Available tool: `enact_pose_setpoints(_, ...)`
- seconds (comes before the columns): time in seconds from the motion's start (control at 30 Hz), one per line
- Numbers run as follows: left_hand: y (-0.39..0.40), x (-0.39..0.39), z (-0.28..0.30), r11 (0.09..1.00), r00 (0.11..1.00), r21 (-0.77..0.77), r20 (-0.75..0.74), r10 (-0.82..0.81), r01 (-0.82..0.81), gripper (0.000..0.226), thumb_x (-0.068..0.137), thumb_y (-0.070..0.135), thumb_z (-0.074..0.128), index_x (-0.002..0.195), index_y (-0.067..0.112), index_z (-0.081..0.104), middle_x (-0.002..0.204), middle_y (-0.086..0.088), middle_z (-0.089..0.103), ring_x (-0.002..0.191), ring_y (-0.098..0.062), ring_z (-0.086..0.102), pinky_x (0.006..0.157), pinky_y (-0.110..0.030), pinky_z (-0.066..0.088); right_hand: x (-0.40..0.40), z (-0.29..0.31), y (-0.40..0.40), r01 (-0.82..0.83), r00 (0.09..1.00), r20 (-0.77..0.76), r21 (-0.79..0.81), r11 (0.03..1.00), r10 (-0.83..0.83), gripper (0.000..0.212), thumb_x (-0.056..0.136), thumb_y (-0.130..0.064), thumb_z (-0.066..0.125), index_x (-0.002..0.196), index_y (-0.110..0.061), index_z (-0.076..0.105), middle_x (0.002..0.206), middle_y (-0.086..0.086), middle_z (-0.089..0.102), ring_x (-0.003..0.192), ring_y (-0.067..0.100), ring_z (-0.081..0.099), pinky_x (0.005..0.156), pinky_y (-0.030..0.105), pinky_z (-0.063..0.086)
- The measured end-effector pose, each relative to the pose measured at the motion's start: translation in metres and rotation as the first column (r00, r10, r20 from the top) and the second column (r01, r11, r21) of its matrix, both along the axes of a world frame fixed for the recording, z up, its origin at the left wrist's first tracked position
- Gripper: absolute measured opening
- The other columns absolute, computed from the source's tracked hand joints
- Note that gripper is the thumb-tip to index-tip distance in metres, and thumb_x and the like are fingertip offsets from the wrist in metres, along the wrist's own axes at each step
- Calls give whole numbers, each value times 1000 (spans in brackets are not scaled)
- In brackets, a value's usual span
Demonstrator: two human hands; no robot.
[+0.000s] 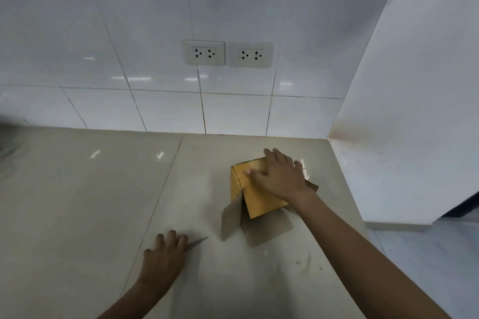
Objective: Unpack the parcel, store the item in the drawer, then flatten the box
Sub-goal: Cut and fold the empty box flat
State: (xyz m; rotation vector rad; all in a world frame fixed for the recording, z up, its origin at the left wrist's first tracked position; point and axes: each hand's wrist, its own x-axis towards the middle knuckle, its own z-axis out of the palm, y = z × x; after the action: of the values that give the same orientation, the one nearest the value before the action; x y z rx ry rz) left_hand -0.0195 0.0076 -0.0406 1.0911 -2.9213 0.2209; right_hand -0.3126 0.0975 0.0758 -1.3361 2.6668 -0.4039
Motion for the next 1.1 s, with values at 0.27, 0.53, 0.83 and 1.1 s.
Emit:
enact_pose_setpoints(0.27,-22,-20,71,949,941,313,-328,84,24,17,97,22,47,108,12,56,85,-7,66,73,-29,64,62,-38,51,9,-15,17,4,999,33,-33,999,-3,117,59,-94,37,151,-24,15,162,2,12,146,28,16,114,55,17)
enact_pose_setpoints(0.53,-29,-85,148,884,905,-282,-96,-414,374,72,85,-4,47,142,40,40,95,-6,67,77,-30,57,67,-38,42,12,-18,20,-19,999,30,-56,998,20,119,53,-95,40,149,-27,18,160,-2,16,145,25,19,116,54,17)
enact_pose_setpoints(0.83,-31,-109,149,917,964,-300,67,-256,264,63,93,8,32,147,38,21,116,-11,55,107,-35,46,86,-44,36,14,-23,21,4,1000,28,-113,994,-1,120,52,-98,36,148,-28,17,158,-2,22,143,25,25,116,51,18)
enact_pose_setpoints(1.1,-31,-126,131,956,976,-197,21,-216,216,67,91,8,34,148,39,17,120,-11,54,107,-35,46,84,-42,37,13,-27,11,49,998,36,-152,987,-44,128,49,-101,31,149,-25,11,157,1,26,143,24,27,116,52,14)
